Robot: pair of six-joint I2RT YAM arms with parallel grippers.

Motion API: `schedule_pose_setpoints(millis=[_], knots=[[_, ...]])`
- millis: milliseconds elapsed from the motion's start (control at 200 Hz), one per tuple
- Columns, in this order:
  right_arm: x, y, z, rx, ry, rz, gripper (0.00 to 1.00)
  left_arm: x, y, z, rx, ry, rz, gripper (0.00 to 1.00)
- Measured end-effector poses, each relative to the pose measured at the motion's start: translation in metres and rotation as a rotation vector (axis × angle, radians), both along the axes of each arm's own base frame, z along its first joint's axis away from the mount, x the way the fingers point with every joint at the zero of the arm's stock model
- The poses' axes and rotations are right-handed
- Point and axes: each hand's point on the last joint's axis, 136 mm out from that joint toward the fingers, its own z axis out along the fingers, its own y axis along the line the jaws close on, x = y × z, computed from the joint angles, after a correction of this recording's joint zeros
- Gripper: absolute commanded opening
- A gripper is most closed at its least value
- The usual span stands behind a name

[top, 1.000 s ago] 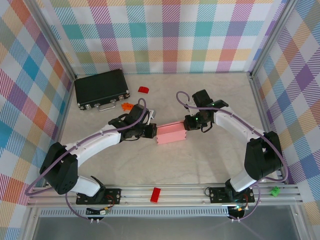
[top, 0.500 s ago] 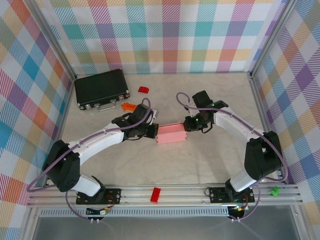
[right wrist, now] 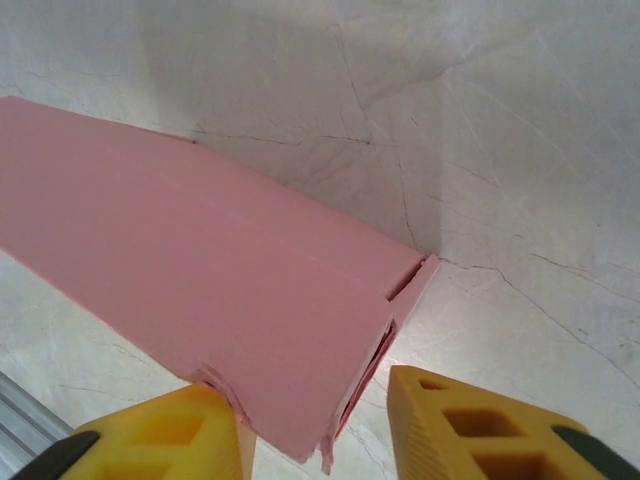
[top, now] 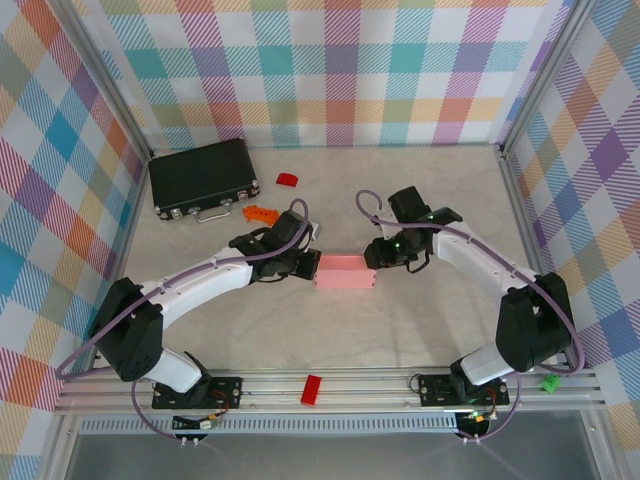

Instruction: Fold the paper box

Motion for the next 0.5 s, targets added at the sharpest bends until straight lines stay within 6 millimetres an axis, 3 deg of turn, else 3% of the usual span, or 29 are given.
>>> schedule_pose_setpoints(millis=[500], knots=[[-0.001,0.002,0.023,0.056,-0.08,0.006,0.5,0.0,0.0,0.0,0.01,-0.008,0.0,0.03]])
